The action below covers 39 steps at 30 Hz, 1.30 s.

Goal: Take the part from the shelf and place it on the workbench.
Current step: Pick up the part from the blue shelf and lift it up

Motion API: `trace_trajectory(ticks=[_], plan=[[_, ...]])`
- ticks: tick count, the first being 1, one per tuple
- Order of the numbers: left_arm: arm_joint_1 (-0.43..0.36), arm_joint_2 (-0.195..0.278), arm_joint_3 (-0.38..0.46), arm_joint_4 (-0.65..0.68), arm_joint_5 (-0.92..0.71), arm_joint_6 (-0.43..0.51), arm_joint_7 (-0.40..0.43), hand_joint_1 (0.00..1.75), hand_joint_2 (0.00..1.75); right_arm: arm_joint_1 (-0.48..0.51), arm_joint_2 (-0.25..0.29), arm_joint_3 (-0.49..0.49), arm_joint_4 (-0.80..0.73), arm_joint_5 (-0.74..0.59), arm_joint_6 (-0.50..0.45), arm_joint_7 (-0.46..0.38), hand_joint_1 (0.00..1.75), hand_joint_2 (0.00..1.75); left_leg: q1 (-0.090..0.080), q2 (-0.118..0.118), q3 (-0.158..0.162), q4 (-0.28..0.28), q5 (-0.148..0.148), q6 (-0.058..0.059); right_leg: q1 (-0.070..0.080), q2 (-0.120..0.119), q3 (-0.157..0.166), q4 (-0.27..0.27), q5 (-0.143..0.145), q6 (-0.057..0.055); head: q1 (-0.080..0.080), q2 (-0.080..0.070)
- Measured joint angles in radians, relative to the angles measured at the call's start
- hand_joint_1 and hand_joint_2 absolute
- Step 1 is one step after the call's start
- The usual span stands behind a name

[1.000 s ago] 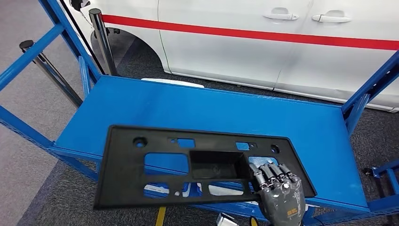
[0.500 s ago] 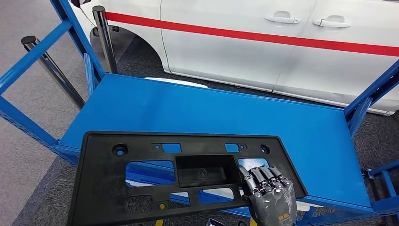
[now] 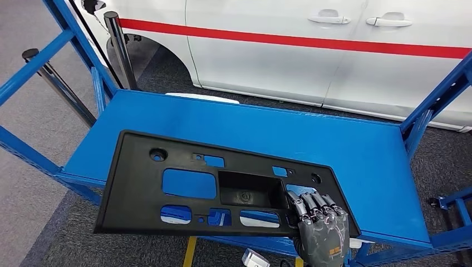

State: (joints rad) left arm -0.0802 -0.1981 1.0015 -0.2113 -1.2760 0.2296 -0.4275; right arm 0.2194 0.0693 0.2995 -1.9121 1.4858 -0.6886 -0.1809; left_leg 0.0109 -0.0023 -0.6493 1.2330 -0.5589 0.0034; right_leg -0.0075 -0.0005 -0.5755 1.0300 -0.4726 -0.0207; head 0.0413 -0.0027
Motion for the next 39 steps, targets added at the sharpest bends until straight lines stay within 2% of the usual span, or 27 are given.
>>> trace_trajectory(ticks=[2, 3, 4, 7, 9, 11, 12, 13, 14, 15, 17, 18, 19, 22, 23, 25, 27, 28, 29, 30, 32, 33, 34, 36, 37, 38, 39], plan=[[-0.002, 0.0, 0.001, 0.0, -0.003, 0.034, 0.014, 0.0, 1.75, -0.002, -0.003, 0.016, 0.01, 0.0, 0.0, 0.055, 1.75, 1.75, -0.002, 0.0, 0.065, -0.14, 0.058, 0.009, 0.003, 0.001, 0.001, 0.002, -0.001, 0.003, 0.0, 0.0], [-0.003, -0.001, 0.001, 0.0, -0.005, 0.046, 0.017, 0.0, 1.75, -0.003, -0.005, 0.025, 0.014, 0.0, 0.0, 0.082, 1.75, 1.75, -0.005, 0.0, 0.085, -0.186, 0.071, 0.013, 0.004, 0.001, 0.0, 0.003, -0.001, 0.007, 0.0, 0.0], [-0.004, -0.001, 0.001, 0.0, -0.006, 0.057, 0.02, 0.0, 1.75, -0.005, -0.008, 0.035, 0.018, 0.0, 0.0, 0.11, 1.75, 1.75, -0.007, -0.001, 0.093, -0.207, 0.073, 0.016, 0.004, 0.001, -0.002, 0.004, 0.0, 0.011, 0.0, 0.0], [-0.004, -0.003, 0.001, 0.0, -0.013, 0.077, 0.026, 0.0, 1.75, -0.012, -0.017, 0.069, 0.024, 0.0, 0.0, 0.176, 1.75, 1.75, -0.007, 0.0, 0.094, -0.216, 0.083, 0.029, 0.004, 0.001, -0.004, 0.006, 0.0, 0.026, 0.0, 0.0], [-0.005, -0.004, 0.001, 0.0, -0.015, 0.085, 0.027, 0.0, 1.75, -0.02, -0.025, 0.088, 0.026, 0.0, 0.0, 0.207, 1.75, 1.75, -0.002, 0.002, 0.094, -0.225, 0.093, 0.041, 0.003, 0.001, -0.023, 0.053, -0.039, 0.034, 0.001, 0.0], [-0.006, -0.005, 0.001, 0.0, -0.015, 0.088, 0.029, 0.0, 1.75, -0.028, -0.033, 0.103, 0.028, -0.001, 0.0, 0.224, 1.75, 1.75, -0.002, 0.004, 0.09, -0.227, 0.098, 0.046, -0.001, 0.001, -0.071, 0.17, -0.11, 0.041, 0.002, 0.0], [-0.006, -0.006, 0.001, 0.0, -0.015, 0.088, 0.029, 0.0, 1.75, -0.031, -0.037, 0.109, 0.03, -0.002, 0.0, 0.227, 1.75, 1.75, -0.002, 0.004, 0.087, -0.226, 0.098, 0.047, -0.003, 0.001, -0.097, 0.232, -0.137, 0.044, 0.002, 0.0], [-0.005, -0.006, 0.001, 0.0, -0.015, 0.089, 0.031, 0.0, 1.75, -0.033, -0.041, 0.114, 0.032, -0.003, 0.0, 0.228, 1.75, 1.75, -0.002, 0.005, 0.085, -0.224, 0.099, 0.047, -0.004, 0.001, -0.111, 0.271, -0.147, 0.047, 0.002, 0.0], [-0.004, -0.006, 0.001, 0.0, -0.015, 0.089, 0.031, 0.0, 1.75, -0.034, -0.044, 0.118, 0.034, -0.004, 0.0, 0.229, 1.75, 1.75, -0.002, 0.005, 0.082, -0.221, 0.099, 0.047, -0.006, 0.001, -0.108, 0.274, -0.137, 0.048, 0.002, 0.0], [-0.004, -0.006, 0.001, 0.0, -0.016, 0.089, 0.033, 0.0, 1.75, -0.037, -0.046, 0.122, 0.036, -0.005, 0.0, 0.228, 1.75, 1.75, -0.002, 0.005, 0.081, -0.218, 0.099, 0.046, -0.008, 0.001, -0.086, 0.238, -0.111, 0.048, 0.002, 0.0], [-0.005, -0.008, 0.001, 0.0, -0.017, 0.089, 0.035, 0.0, 1.75, -0.042, -0.048, 0.126, 0.038, -0.007, 0.0, 0.223, 1.75, 1.75, -0.004, 0.004, 0.078, -0.211, 0.098, 0.042, -0.008, 0.001, -0.012, 0.101, -0.051, 0.045, 0.002, 0.0], [-0.005, -0.009, 0.001, 0.0, -0.02, 0.089, 0.036, 0.0, 1.75, -0.045, -0.048, 0.127, 0.038, -0.007, 0.0, 0.219, 1.75, 1.75, -0.006, 0.003, 0.076, -0.208, 0.098, 0.038, -0.007, 0.001, 0.014, 0.048, -0.034, 0.042, 0.002, 0.0], [-0.005, -0.01, 0.001, 0.0, -0.022, 0.089, 0.037, 0.0, 1.75, -0.046, -0.048, 0.129, 0.038, -0.007, 0.0, 0.216, 1.75, 1.75, -0.007, 0.003, 0.073, -0.206, 0.099, 0.032, -0.005, 0.002, 0.027, 0.016, -0.027, 0.038, 0.001, 0.0], [-0.005, -0.01, 0.001, 0.0, -0.025, 0.089, 0.039, 0.0, 1.75, -0.047, -0.05, 0.13, 0.039, -0.007, 0.0, 0.21, 1.75, 1.75, -0.007, 0.002, 0.067, -0.204, 0.103, 0.014, -0.003, 0.002, 0.021, 0.004, -0.02, 0.022, 0.001, 0.0], [-0.005, -0.01, 0.001, 0.0, -0.026, 0.089, 0.04, 0.0, 1.75, -0.048, -0.05, 0.13, 0.039, -0.007, 0.0, 0.209, 1.75, 1.75, -0.006, 0.002, 0.062, -0.195, 0.093, 0.009, -0.005, 0.001, 0.019, 0.001, -0.015, 0.015, 0.001, 0.0], [-0.005, -0.01, 0.001, 0.0, -0.026, 0.089, 0.04, 0.0, 1.75, -0.048, -0.051, 0.131, 0.04, -0.007, 0.0, 0.207, 1.75, 1.75, -0.002, 0.001, 0.033, -0.125, 0.035, 0.002, -0.007, -0.002, 0.011, -0.004, -0.004, 0.002, -0.001, 0.0], [-0.004, -0.01, 0.001, 0.0, -0.026, 0.089, 0.04, 0.0, 1.75, -0.048, -0.052, 0.132, 0.043, -0.008, 0.0, 0.206, 1.75, 1.75, -0.001, 0.001, -0.011, -0.002, -0.04, -0.004, -0.004, -0.004, -0.002, -0.003, 0.003, -0.004, -0.002, 0.0], [-0.004, -0.01, 0.001, 0.0, -0.025, 0.089, 0.04, 0.0, 1.75, -0.049, -0.053, 0.132, 0.046, -0.008, 0.0, 0.204, 1.75, 1.75, -0.001, 0.001, -0.023, 0.042, -0.058, -0.005, -0.002, -0.005, -0.008, -0.001, 0.007, -0.004, -0.001, 0.0], [-0.003, -0.01, 0.001, 0.0, -0.025, 0.089, 0.039, 0.0, 1.75, -0.049, -0.053, 0.133, 0.049, -0.008, 0.0, 0.202, 1.75, 1.75, 0.0, 0.001, -0.018, 0.053, -0.057, -0.005, -0.001, -0.005, -0.015, 0.002, 0.01, -0.004, -0.002, 0.0], [-0.003, -0.01, 0.001, 0.0, -0.025, 0.089, 0.037, 0.0, 1.75, -0.051, -0.054, 0.135, 0.053, -0.008, 0.0, 0.199, 1.75, 1.75, -0.001, 0.001, 0.005, 0.024, -0.039, -0.004, 0.0, -0.005, -0.02, 0.005, 0.012, -0.003, -0.002, 0.0], [-0.005, -0.01, 0.001, 0.0, -0.024, 0.09, 0.034, 0.0, 1.75, -0.055, -0.054, 0.139, 0.06, -0.009, 0.0, 0.192, 1.75, 1.75, -0.001, 0.001, 0.086, -0.106, 0.01, 0.004, 0.001, -0.004, -0.029, 0.013, 0.016, 0.001, -0.002, 0.0], [-0.006, -0.01, 0.001, 0.0, -0.023, 0.09, 0.033, 0.0, 1.75, -0.058, -0.054, 0.14, 0.064, -0.01, 0.0, 0.19, 1.75, 1.75, -0.004, 0.0, 0.117, -0.162, 0.027, 0.008, 0.002, -0.004, -0.032, 0.017, 0.018, 0.004, -0.001, 0.0], [-0.007, -0.01, 0.001, 0.0, -0.023, 0.091, 0.033, 0.0, 1.75, -0.061, -0.054, 0.141, 0.067, -0.01, 0.0, 0.188, 1.75, 1.75, -0.006, 0.0, 0.134, -0.198, 0.034, 0.012, 0.002, -0.004, -0.034, 0.019, 0.021, 0.009, -0.001, 0.0], [-0.007, -0.011, 0.001, 0.0, -0.024, 0.092, 0.035, 0.0, 1.75, -0.066, -0.054, 0.142, 0.073, -0.01, 0.0, 0.186, 1.75, 1.75, -0.012, -0.001, 0.133, -0.21, 0.041, 0.019, 0.002, -0.005, -0.036, 0.017, 0.029, 0.022, -0.001, 0.0], [-0.007, -0.011, 0.001, 0.0, -0.025, 0.092, 0.037, 0.0, 1.75, -0.068, -0.054, 0.142, 0.075, -0.01, 0.0, 0.184, 1.75, 1.75, -0.009, 0.0, 0.132, -0.214, 0.048, 0.024, 0.002, -0.004, -0.037, 0.017, 0.033, 0.028, -0.001, 0.0], [-0.006, -0.012, 0.001, 0.0, -0.025, 0.092, 0.039, 0.0, 1.75, -0.068, -0.054, 0.142, 0.076, -0.01, 0.0, 0.184, 1.75, 1.75, -0.008, 0.002, 0.13, -0.219, 0.056, 0.031, 0.002, -0.003, -0.039, 0.021, 0.027, 0.033, -0.001, 0.0], [-0.007, -0.012, 0.001, 0.0, -0.026, 0.092, 0.041, 0.0, 1.75, -0.068, -0.054, 0.142, 0.077, -0.011, 0.0, 0.183, 1.75, 1.75, -0.005, 0.004, 0.127, -0.224, 0.066, 0.038, 0.001, -0.002, -0.048, 0.04, 0.006, 0.038, 0.0, 0.0]])
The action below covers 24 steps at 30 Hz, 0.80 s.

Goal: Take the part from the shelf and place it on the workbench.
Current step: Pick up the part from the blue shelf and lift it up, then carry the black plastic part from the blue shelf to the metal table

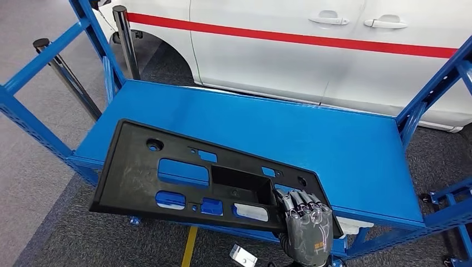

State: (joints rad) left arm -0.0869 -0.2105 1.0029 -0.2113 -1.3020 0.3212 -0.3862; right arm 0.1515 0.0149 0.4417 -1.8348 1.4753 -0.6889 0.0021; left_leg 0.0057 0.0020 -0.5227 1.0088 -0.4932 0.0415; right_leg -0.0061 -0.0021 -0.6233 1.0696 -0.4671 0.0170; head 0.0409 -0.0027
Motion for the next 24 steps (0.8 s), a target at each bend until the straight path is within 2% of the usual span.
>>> trace_trajectory(ticks=[1, 3, 4, 5, 6, 9, 10, 11, 13, 14, 15, 16, 18, 19, 20, 21, 22, 24], plan=[[-0.001, -0.001, 0.0, 0.0, -0.002, 0.0, 0.004, 0.0, 1.75, 0.0, 0.0, 0.0, 0.001, 0.0, 0.0, 0.0, 1.75, 1.75, 0.002, 0.002, -0.006, -0.004, 0.009, 0.006, -0.001, 0.001, -0.015, 0.038, -0.036, 0.004, 0.001, 0.0], [-0.001, -0.001, 0.0, 0.0, -0.007, 0.0, 0.013, 0.0, 1.75, 0.003, -0.001, 0.0, 0.001, 0.0, 0.0, 0.0, 1.75, 1.75, -0.001, 0.005, -0.023, -0.002, 0.022, 0.013, -0.004, 0.002, -0.051, 0.152, -0.12, 0.01, 0.001, 0.0], [0.0, -0.001, 0.0, 0.0, -0.008, 0.001, 0.016, 0.0, 1.75, 0.006, -0.002, 0.0, 0.001, 0.0, 0.0, 0.0, 1.75, 1.75, -0.002, 0.006, -0.033, 0.001, 0.027, 0.013, -0.006, 0.002, -0.062, 0.202, -0.145, 0.013, 0.001, 0.0], [0.002, -0.001, 0.0, 0.0, -0.009, 0.001, 0.017, 0.0, 1.75, 0.008, -0.002, 0.0, 0.001, -0.001, 0.0, 0.001, 1.75, 1.75, -0.003, 0.007, -0.043, 0.004, 0.031, 0.013, -0.007, 0.002, -0.059, 0.223, -0.15, 0.014, 0.001, 0.0], [0.003, -0.001, 0.0, 0.0, -0.009, 0.003, 0.017, 0.0, 1.75, 0.01, -0.003, 0.0, 0.001, -0.001, 0.0, 0.001, 1.75, 1.75, -0.003, 0.007, -0.053, 0.009, 0.035, 0.011, -0.009, 0.002, -0.038, 0.21, -0.138, 0.015, 0.001, 0.0], [0.003, -0.001, 0.0, 0.0, -0.009, 0.007, 0.014, 0.0, 1.75, 0.01, -0.005, 0.0, 0.001, -0.003, 0.0, -0.001, 1.75, 1.75, -0.004, 0.007, -0.072, 0.021, 0.044, 0.002, -0.008, 0.002, 0.086, 0.026, -0.077, 0.009, 0.001, 0.0], [0.003, -0.001, 0.0, 0.0, -0.009, 0.008, 0.014, 0.0, 1.75, 0.01, -0.005, 0.0, 0.001, -0.003, 0.0, -0.002, 1.75, 1.75, -0.004, 0.006, -0.074, 0.023, 0.047, -0.003, -0.005, 0.003, 0.11, -0.014, -0.067, 0.004, 0.001, 0.0], [0.003, -0.001, 0.0, 0.0, -0.009, 0.008, 0.013, 0.0, 1.75, 0.011, -0.006, 0.0, 0.001, -0.003, 0.0, -0.002, 1.75, 1.75, -0.005, 0.006, -0.076, 0.024, 0.052, -0.01, -0.002, 0.003, 0.118, -0.034, -0.065, -0.001, 0.001, 0.0], [0.003, -0.001, 0.0, 0.0, -0.009, 0.009, 0.013, 0.0, 1.75, 0.011, -0.006, 0.0, 0.001, -0.003, 0.0, -0.002, 1.75, 1.75, -0.005, 0.005, -0.08, 0.022, 0.063, -0.023, 0.001, 0.004, 0.11, -0.039, -0.053, -0.013, 0.001, 0.0], [0.004, -0.001, 0.0, 0.0, -0.009, 0.01, 0.012, 0.0, 1.75, 0.011, -0.006, 0.0, 0.001, -0.003, 0.0, -0.003, 1.75, 1.75, -0.004, 0.004, -0.085, 0.026, 0.06, -0.029, -0.001, 0.003, 0.105, -0.044, -0.046, -0.021, 0.001, 0.0], [0.004, -0.001, 0.0, 0.0, -0.009, 0.01, 0.011, 0.0, 1.75, 0.01, -0.006, 0.0, 0.001, -0.003, 0.0, -0.004, 1.75, 1.75, -0.004, 0.002, -0.094, 0.039, 0.042, -0.035, -0.003, 0.001, 0.097, -0.048, -0.037, -0.03, 0.001, 0.0], [0.005, -0.001, 0.0, 0.0, -0.009, 0.01, 0.009, 0.0, 1.75, 0.009, -0.006, 0.001, 0.001, -0.003, 0.0, -0.005, 1.75, 1.75, -0.003, 0.001, -0.108, 0.073, 0.007, -0.039, -0.005, 0.0, 0.087, -0.051, -0.027, -0.038, 0.0, 0.0], [0.005, -0.001, 0.0, 0.0, -0.008, 0.01, 0.0, 0.0, 1.75, 0.007, -0.006, 0.003, 0.002, -0.004, 0.0, -0.013, 1.75, 1.75, 0.0, 0.001, -0.147, 0.192, -0.086, -0.047, -0.004, -0.001, 0.063, -0.05, -0.009, -0.047, -0.001, 0.0], [0.005, -0.001, 0.0, 0.0, -0.007, 0.01, -0.005, 0.0, 1.75, 0.005, -0.006, 0.005, 0.003, -0.004, 0.0, -0.017, 1.75, 1.75, 0.0, 0.001, -0.16, 0.253, -0.118, -0.049, -0.003, -0.002, 0.05, -0.048, 0.0, -0.047, -0.001, 0.0], [0.005, -0.001, 0.0, 0.0, -0.006, 0.01, -0.009, 0.0, 1.75, 0.004, -0.005, 0.006, 0.006, -0.004, 0.0, -0.021, 1.75, 1.75, 0.0, 0.001, -0.163, 0.29, -0.128, -0.05, -0.001, -0.003, 0.037, -0.046, 0.008, -0.047, -0.001, 0.0], [0.004, -0.001, 0.0, 0.0, -0.005, 0.01, -0.012, 0.0, 1.75, 0.001, -0.005, 0.007, 0.01, -0.004, 0.0, -0.025, 1.75, 1.75, 0.0, 0.001, -0.147, 0.292, -0.117, -0.049, -0.001, -0.003, 0.025, -0.043, 0.015, -0.046, -0.001, 0.0], [0.004, -0.001, 0.0, 0.0, -0.003, 0.01, -0.014, 0.0, 1.75, -0.002, -0.005, 0.008, 0.013, -0.003, 0.0, -0.027, 1.75, 1.75, 0.0, 0.001, -0.112, 0.254, -0.091, -0.047, 0.0, -0.003, 0.015, -0.041, 0.022, -0.045, -0.001, 0.0], [0.001, 0.0, 0.0, 0.0, -0.001, 0.01, -0.015, 0.0, 1.75, -0.008, -0.005, 0.008, 0.018, -0.002, 0.0, -0.029, 1.75, 1.75, -0.002, 0.0, -0.007, 0.107, -0.05, -0.04, 0.001, -0.003, -0.001, -0.035, 0.035, -0.039, -0.001, 0.0]])
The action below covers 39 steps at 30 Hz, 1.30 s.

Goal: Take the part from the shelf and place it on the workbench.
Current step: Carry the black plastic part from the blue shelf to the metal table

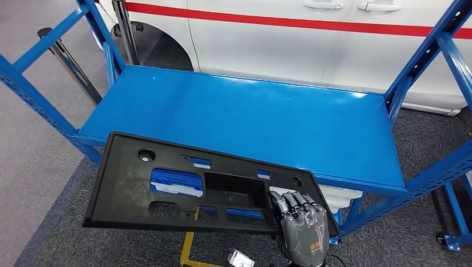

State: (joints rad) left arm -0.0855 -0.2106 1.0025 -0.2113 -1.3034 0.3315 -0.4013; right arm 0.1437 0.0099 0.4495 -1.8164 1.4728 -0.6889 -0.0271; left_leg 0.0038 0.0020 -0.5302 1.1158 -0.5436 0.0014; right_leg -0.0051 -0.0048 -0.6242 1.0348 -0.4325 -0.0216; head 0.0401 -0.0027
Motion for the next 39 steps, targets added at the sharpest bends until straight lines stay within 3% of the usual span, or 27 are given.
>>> trace_trajectory(ticks=[2, 5, 6, 7, 10, 11, 12, 13, 14, 16, 17, 20, 21, 23, 25, 26, 28, 30, 32, 33, 36, 37, 39], plan=[[-0.004, 0.001, 0.0, 0.0, 0.0, 0.0, 0.0, 0.0, 1.75, -0.006, 0.0, 0.0, 0.003, 0.0, 0.0, 0.0, 1.75, 1.75, -0.004, -0.001, 0.063, -0.103, 0.005, 0.008, 0.001, -0.001, -0.007, 0.003, 0.013, 0.01, 0.001, 0.0], [-0.004, 0.0, 0.0, 0.0, 0.0, 0.001, 0.003, 0.0, 1.75, -0.013, 0.0, 0.001, 0.008, 0.002, 0.0, 0.002, 1.75, 1.75, -0.005, 0.0, 0.056, -0.125, 0.018, 0.025, 0.0, 0.001, -0.011, 0.001, 0.029, 0.028, 0.001, 0.0], [-0.005, 0.0, 0.0, 0.0, 0.0, 0.001, 0.003, 0.0, 1.75, -0.015, -0.001, 0.001, 0.011, 0.003, 0.0, 0.003, 1.75, 1.75, -0.004, 0.002, 0.049, -0.128, 0.029, 0.033, 0.0, 0.002, -0.018, 0.01, 0.016, 0.034, 0.001, 0.0], [-0.006, -0.001, 0.0, 0.0, 0.001, 0.0, 0.004, 0.0, 1.75, -0.018, -0.001, 0.001, 0.014, 0.003, 0.0, 0.005, 1.75, 1.75, -0.001, 0.004, 0.04, -0.131, 0.041, 0.041, -0.001, 0.004, -0.031, 0.037, -0.015, 0.038, 0.001, 0.0], [-0.008, -0.003, 0.0, 0.0, 0.002, 0.0, 0.003, 0.0, 1.75, -0.027, -0.003, 0.002, 0.026, 0.004, 0.0, 0.007, 1.75, 1.75, -0.003, 0.008, 0.001, -0.127, 0.071, 0.053, -0.005, 0.005, -0.081, 0.21, -0.147, 0.048, 0.001, 0.0], [-0.007, -0.004, 0.0, 0.0, 0.002, 0.0, 0.003, 0.0, 1.75, -0.029, -0.004, 0.003, 0.03, 0.004, 0.0, 0.008, 1.75, 1.75, -0.005, 0.008, -0.013, -0.123, 0.079, 0.053, -0.006, 0.005, -0.086, 0.256, -0.162, 0.051, 0.001, 0.0], [-0.007, -0.004, 0.0, 0.0, 0.002, 0.0, 0.003, 0.0, 1.75, -0.03, -0.004, 0.003, 0.034, 0.004, 0.0, 0.01, 1.75, 1.75, -0.005, 0.008, -0.027, -0.119, 0.086, 0.052, -0.008, 0.005, -0.075, 0.272, -0.155, 0.052, 0.001, 0.0], [-0.007, -0.004, 0.0, 0.0, 0.002, 0.0, 0.003, 0.0, 1.75, -0.031, -0.005, 0.003, 0.038, 0.004, 0.0, 0.012, 1.75, 1.75, -0.005, 0.008, -0.04, -0.113, 0.092, 0.05, -0.009, 0.005, -0.046, 0.248, -0.132, 0.052, 0.001, 0.0], [-0.007, -0.005, 0.0, 0.0, 0.002, 0.0, 0.003, 0.0, 1.75, -0.033, -0.005, 0.004, 0.041, 0.004, 0.0, 0.014, 1.75, 1.75, -0.005, 0.008, -0.052, -0.107, 0.097, 0.047, -0.009, 0.005, 0.002, 0.189, -0.106, 0.051, 0.001, 0.0], [-0.007, -0.006, 0.0, 0.0, 0.002, 0.0, 0.003, 0.0, 1.75, -0.04, -0.006, 0.004, 0.044, 0.004, 0.0, 0.016, 1.75, 1.75, -0.007, 0.007, -0.069, -0.096, 0.106, 0.039, -0.006, 0.005, 0.095, 0.051, -0.091, 0.042, 0.001, 0.0], [-0.007, -0.007, 0.0, 0.0, 0.002, 0.0, 0.003, 0.0, 1.75, -0.042, -0.006, 0.005, 0.046, 0.004, 0.0, 0.017, 1.75, 1.75, -0.008, 0.007, -0.073, -0.093, 0.111, 0.034, -0.003, 0.005, 0.12, 0.008, -0.093, 0.037, 0.001, 0.0], [-0.007, -0.009, 0.0, 0.0, 0.002, 0.0, 0.003, 0.0, 1.75, -0.047, -0.006, 0.006, 0.049, 0.005, 0.0, 0.017, 1.75, 1.75, -0.006, 0.007, -0.078, -0.092, 0.124, 0.015, 0.001, 0.003, 0.117, -0.016, -0.083, 0.018, 0.001, 0.0], [-0.007, -0.01, 0.001, 0.0, 0.002, 0.0, 0.003, 0.0, 1.75, -0.048, -0.006, 0.006, 0.05, 0.005, 0.0, 0.018, 1.75, 1.75, -0.005, 0.005, -0.085, -0.084, 0.113, 0.01, -0.001, 0.002, 0.109, -0.019, -0.074, 0.009, 0.001, 0.0], [-0.006, -0.01, 0.001, 0.0, 0.002, 0.0, 0.005, 0.0, 1.75, -0.051, -0.006, 0.007, 0.052, 0.005, 0.0, 0.018, 1.75, 1.75, -0.002, 0.003, -0.11, -0.02, 0.041, 0.0, -0.006, -0.002, 0.088, -0.025, -0.052, -0.007, 0.0, 0.0], [-0.005, -0.01, 0.001, 0.0, 0.001, 0.0, 0.01, 0.0, 1.75, -0.052, -0.006, 0.01, 0.057, 0.005, 0.0, 0.022, 1.75, 1.75, 0.001, 0.002, -0.143, 0.099, -0.048, -0.007, -0.006, -0.003, 0.061, -0.024, -0.034, -0.012, -0.001, 0.0], [-0.005, -0.01, 0.001, 0.0, 0.0, 0.0, 0.012, 0.0, 1.75, -0.052, -0.007, 0.011, 0.061, 0.005, 0.0, 0.025, 1.75, 1.75, 0.002, 0.002, -0.149, 0.15, -0.068, -0.01, -0.005, -0.004, 0.048, -0.022, -0.024, -0.011, -0.001, 0.0], [-0.005, -0.009, 0.001, 0.0, -0.002, 0.0, 0.015, 0.0, 1.75, -0.052, -0.007, 0.015, 0.067, 0.005, 0.0, 0.031, 1.75, 1.75, 0.005, 0.002, -0.12, 0.163, -0.041, -0.013, -0.006, -0.004, 0.021, -0.015, -0.007, -0.007, -0.001, 0.0], [-0.005, -0.008, 0.001, 0.0, -0.004, 0.0, 0.015, 0.0, 1.75, -0.052, -0.008, 0.02, 0.07, 0.005, 0.0, 0.037, 1.75, 1.75, 0.007, 0.002, -0.03, 0.048, 0.006, -0.011, -0.007, -0.004, -0.003, -0.004, 0.005, 0.0, -0.001, 0.0], [-0.007, -0.007, 0.001, 0.0, -0.006, 0.0, 0.015, 0.0, 1.75, -0.053, -0.008, 0.024, 0.072, 0.004, 0.0, 0.041, 1.75, 1.75, 0.005, 0.0, 0.051, -0.079, 0.008, -0.005, -0.005, -0.005, -0.017, 0.005, 0.016, 0.011, -0.001, 0.0], [-0.007, -0.007, 0.001, 0.0, -0.007, 0.0, 0.014, 0.0, 1.75, -0.054, -0.009, 0.026, 0.073, 0.004, 0.0, 0.043, 1.75, 1.75, 0.002, -0.001, 0.067, -0.11, 0.001, -0.001, -0.005, -0.005, -0.019, 0.007, 0.023, 0.017, -0.001, 0.0], [-0.006, -0.007, 0.001, 0.0, -0.008, 0.0, 0.013, 0.0, 1.75, -0.056, -0.01, 0.031, 0.079, 0.004, 0.0, 0.045, 1.75, 1.75, 0.002, 0.002, 0.058, -0.122, 0.016, 0.02, -0.007, -0.003, -0.025, 0.009, 0.031, 0.035, 0.0, 0.0], [-0.006, -0.007, 0.001, 0.0, -0.008, 0.0, 0.013, 0.0, 1.75, -0.056, -0.011, 0.031, 0.081, 0.004, 0.0, 0.045, 1.75, 1.75, 0.004, 0.004, 0.051, -0.125, 0.027, 0.03, -0.007, -0.001, -0.033, 0.027, 0.007, 0.039, 0.0, 0.0], [-0.007, -0.007, 0.001, 0.0, -0.01, 0.0, 0.014, 0.0, 1.75, -0.055, -0.012, 0.031, 0.084, 0.004, 0.0, 0.047, 1.75, 1.75, 0.004, 0.008, 0.03, -0.126, 0.047, 0.043, -0.009, 0.002, -0.061, 0.117, -0.082, 0.045, 0.002, 0.0]])
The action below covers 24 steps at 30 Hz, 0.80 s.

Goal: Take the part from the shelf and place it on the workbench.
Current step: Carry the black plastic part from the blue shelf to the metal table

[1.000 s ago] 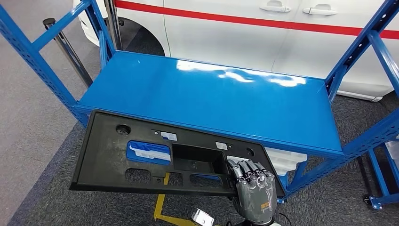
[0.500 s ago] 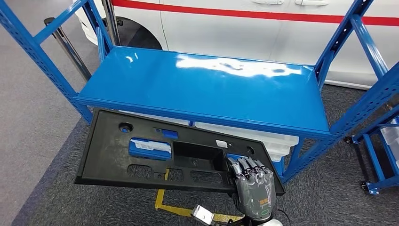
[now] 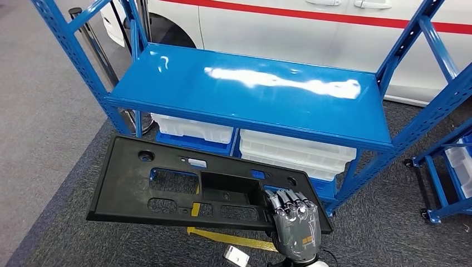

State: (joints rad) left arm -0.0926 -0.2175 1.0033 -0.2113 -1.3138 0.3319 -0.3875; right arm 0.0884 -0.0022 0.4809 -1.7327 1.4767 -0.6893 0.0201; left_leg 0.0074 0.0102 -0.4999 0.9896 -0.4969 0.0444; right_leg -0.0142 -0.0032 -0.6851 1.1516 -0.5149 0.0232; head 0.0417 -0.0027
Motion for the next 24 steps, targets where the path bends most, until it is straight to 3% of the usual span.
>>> trace_trajectory(ticks=[1, 2, 3, 4, 6, 8, 10, 12, 14, 16, 17, 18, 19, 20, 22, 24], plan=[[0.0, 0.0, 0.0, 0.0, -0.001, 0.0, 0.0, 0.0, 1.75, 0.0, 0.0, 0.0, 0.001, 0.0, 0.0, 0.001, 1.75, 1.75, -0.002, 0.001, -0.012, 0.001, 0.009, 0.003, 0.0, 0.0, -0.016, 0.063, -0.045, 0.002, 0.0, 0.0], [0.0, 0.0, 0.0, 0.0, -0.002, 0.0, 0.001, 0.0, 1.75, 0.0, -0.001, 0.0, 0.003, 0.0, 0.0, 0.002, 1.75, 1.75, -0.004, 0.002, -0.024, 0.004, 0.018, 0.004, 0.0, 0.0, -0.025, 0.117, -0.069, 0.003, 0.0, 0.0], [0.001, 0.0, 0.0, 0.0, -0.003, 0.0, 0.001, 0.0, 1.75, 0.0, -0.002, 0.0, 0.005, 0.0, 0.0, 0.003, 1.75, 1.75, -0.005, 0.002, -0.037, 0.007, 0.026, 0.004, 0.0, 0.0, -0.022, 0.148, -0.072, 0.003, 0.0, 0.0], [0.001, 0.0, 0.0, 0.0, -0.004, 0.0, 0.001, 0.0, 1.75, 0.001, -0.002, 0.0, 0.006, 0.0, 0.0, 0.004, 1.75, 1.75, -0.006, 0.002, -0.051, 0.012, 0.033, 0.003, 0.0, 0.0, -0.003, 0.146, -0.055, 0.002, 0.0, 0.0], [0.001, 0.0, 0.0, 0.0, -0.004, 0.0, 0.001, 0.0, 1.75, 0.0, -0.004, 0.0, 0.007, 0.0, 0.0, 0.004, 1.75, 1.75, -0.007, 0.002, -0.075, 0.024, 0.043, -0.001, 0.001, 0.0, 0.081, 0.043, -0.01, -0.005, 0.0, 0.0], [0.001, 0.0, 0.0, 0.0, -0.004, 0.0, 0.001, 0.0, 1.75, -0.001, -0.005, 0.0, 0.007, 0.0, 0.0, 0.004, 1.75, 1.75, -0.01, 0.001, -0.089, 0.033, 0.051, -0.009, 0.007, 0.001, 0.161, -0.08, -0.005, -0.015, 0.0, 0.0], [0.0, 0.0, 0.0, 0.0, -0.004, 0.0, 0.001, 0.0, 1.75, -0.001, -0.005, 0.0, 0.007, -0.001, 0.0, 0.004, 1.75, 1.75, -0.01, 0.001, -0.095, 0.034, 0.063, -0.021, 0.014, 0.002, 0.182, -0.124, -0.012, -0.023, 0.0, 0.0], [0.001, 0.0, 0.0, 0.0, -0.004, 0.0, 0.001, 0.0, 1.75, -0.001, -0.006, 0.0, 0.007, -0.001, 0.0, 0.004, 1.75, 1.75, -0.009, 0.0, -0.1, 0.035, 0.069, -0.033, 0.011, 0.001, 0.17, -0.132, 0.005, -0.035, 0.0, 0.0], [0.003, 0.001, 0.0, 0.0, -0.004, 0.0, 0.001, 0.0, 1.75, -0.001, -0.006, 0.0, 0.007, -0.001, 0.0, 0.004, 1.75, 1.75, -0.008, -0.002, -0.122, 0.076, 0.021, -0.043, 0.006, -0.002, 0.152, -0.139, 0.026, -0.051, -0.001, 0.0], [0.004, 0.001, 0.0, 0.0, -0.004, 0.0, 0.002, 0.0, 1.75, 0.0, -0.006, 0.0, 0.007, -0.001, 0.0, 0.004, 1.75, 1.75, -0.004, -0.004, -0.158, 0.186, -0.072, -0.05, 0.007, -0.004, 0.128, -0.138, 0.046, -0.059, -0.002, 0.0], [0.004, 0.001, 0.0, 0.0, -0.005, 0.0, 0.002, 0.0, 1.75, 0.0, -0.006, 0.0, 0.007, -0.001, 0.0, 0.004, 1.75, 1.75, -0.002, -0.004, -0.172, 0.247, -0.104, -0.053, 0.007, -0.004, 0.114, -0.135, 0.055, -0.06, -0.002, 0.0], [0.004, 0.001, 0.0, 0.0, -0.005, 0.0, 0.002, 0.0, 1.75, 0.001, -0.006, 0.0, 0.007, -0.001, 0.0, 0.003, 1.75, 1.75, -0.001, -0.004, -0.177, 0.29, -0.115, -0.056, 0.008, -0.004, 0.099, -0.132, 0.063, -0.059, -0.002, 0.0], [0.004, 0.001, 0.0, 0.0, -0.005, 0.0, 0.002, 0.0, 1.75, 0.001, -0.006, 0.0, 0.007, -0.002, 0.0, 0.001, 1.75, 1.75, -0.001, -0.004, -0.165, 0.3, -0.105, -0.057, 0.009, -0.005, 0.084, -0.127, 0.071, -0.058, -0.002, 0.0], [0.004, 0.001, 0.0, 0.0, -0.005, 0.0, 0.001, 0.0, 1.75, 0.001, -0.006, 0.0, 0.007, -0.002, 0.0, 0.0, 1.75, 1.75, -0.001, -0.004, -0.136, 0.274, -0.079, -0.057, 0.009, -0.004, 0.07, -0.122, 0.078, -0.057, -0.002, 0.0], [0.002, 0.002, 0.0, 0.0, -0.005, 0.001, 0.001, 0.0, 1.75, 0.001, -0.006, -0.001, 0.006, -0.002, 0.0, -0.003, 1.75, 1.75, -0.002, -0.004, -0.036, 0.14, -0.04, -0.053, 0.009, -0.003, 0.047, -0.111, 0.091, -0.05, -0.002, 0.0], [0.0, 0.003, 0.0, 0.0, -0.005, 0.002, 0.001, 0.0, 1.75, 0.001, -0.006, -0.001, 0.004, -0.002, 0.0, -0.005, 1.75, 1.75, -0.005, -0.006, 0.032, 0.034, -0.042, -0.044, 0.011, -0.003, 0.037, -0.104, 0.104, -0.04, -0.002, 0.0]])
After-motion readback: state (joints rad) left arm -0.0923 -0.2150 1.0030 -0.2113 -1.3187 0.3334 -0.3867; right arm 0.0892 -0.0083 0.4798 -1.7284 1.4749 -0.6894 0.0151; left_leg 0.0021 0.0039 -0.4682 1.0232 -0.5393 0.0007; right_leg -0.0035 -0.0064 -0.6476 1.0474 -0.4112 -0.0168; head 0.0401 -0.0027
